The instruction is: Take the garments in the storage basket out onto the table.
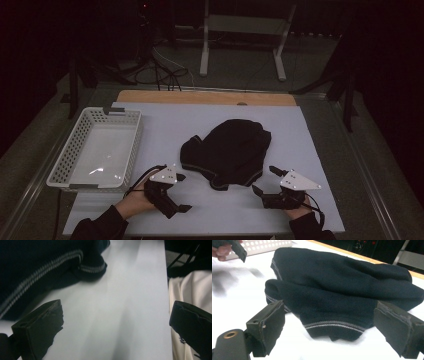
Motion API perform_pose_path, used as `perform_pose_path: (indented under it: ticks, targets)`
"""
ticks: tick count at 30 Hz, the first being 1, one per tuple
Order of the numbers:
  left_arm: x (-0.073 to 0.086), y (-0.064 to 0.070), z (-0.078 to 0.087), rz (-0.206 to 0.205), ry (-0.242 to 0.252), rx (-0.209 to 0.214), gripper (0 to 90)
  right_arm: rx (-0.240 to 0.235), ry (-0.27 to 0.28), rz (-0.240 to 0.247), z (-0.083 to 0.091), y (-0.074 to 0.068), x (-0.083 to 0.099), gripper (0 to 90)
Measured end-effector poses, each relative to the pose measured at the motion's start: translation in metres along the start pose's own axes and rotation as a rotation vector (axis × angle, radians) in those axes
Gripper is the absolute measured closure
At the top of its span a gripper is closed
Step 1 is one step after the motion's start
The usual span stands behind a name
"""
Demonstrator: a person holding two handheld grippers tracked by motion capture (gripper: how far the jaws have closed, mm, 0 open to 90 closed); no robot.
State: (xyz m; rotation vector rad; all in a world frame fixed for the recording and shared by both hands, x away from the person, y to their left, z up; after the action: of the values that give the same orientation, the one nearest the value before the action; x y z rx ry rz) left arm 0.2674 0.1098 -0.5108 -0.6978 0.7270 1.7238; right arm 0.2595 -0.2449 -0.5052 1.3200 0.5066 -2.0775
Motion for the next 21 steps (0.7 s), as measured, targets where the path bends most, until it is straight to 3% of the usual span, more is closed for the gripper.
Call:
perform_pose_path:
  ticks: [6, 21]
  targets:
    - [0.014, 0.007, 0.003, 0.006, -0.022, 0.015, 0.0, 0.002, -0.003, 0.001, 0.0, 0.0, 0.0, 11.0]
    - [0.042, 0.018, 0.026, 0.006, -0.06, -0.018, 0.0, 0.008, -0.002, 0.002, 0.001, 0.0, 0.0, 11.0]
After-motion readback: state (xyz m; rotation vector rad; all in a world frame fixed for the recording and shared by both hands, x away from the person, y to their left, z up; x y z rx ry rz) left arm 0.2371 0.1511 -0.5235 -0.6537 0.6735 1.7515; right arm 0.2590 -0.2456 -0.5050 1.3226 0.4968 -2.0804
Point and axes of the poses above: each handheld gripper's, and its own axes: z roughly backward along the jaws, x roughly out of its underside, y roughly to its right, the point moved 3 cm from there along -z, roughly forward along the jaws, and after that the axes turned 2 degrees about -z, right-handed, at the moved point
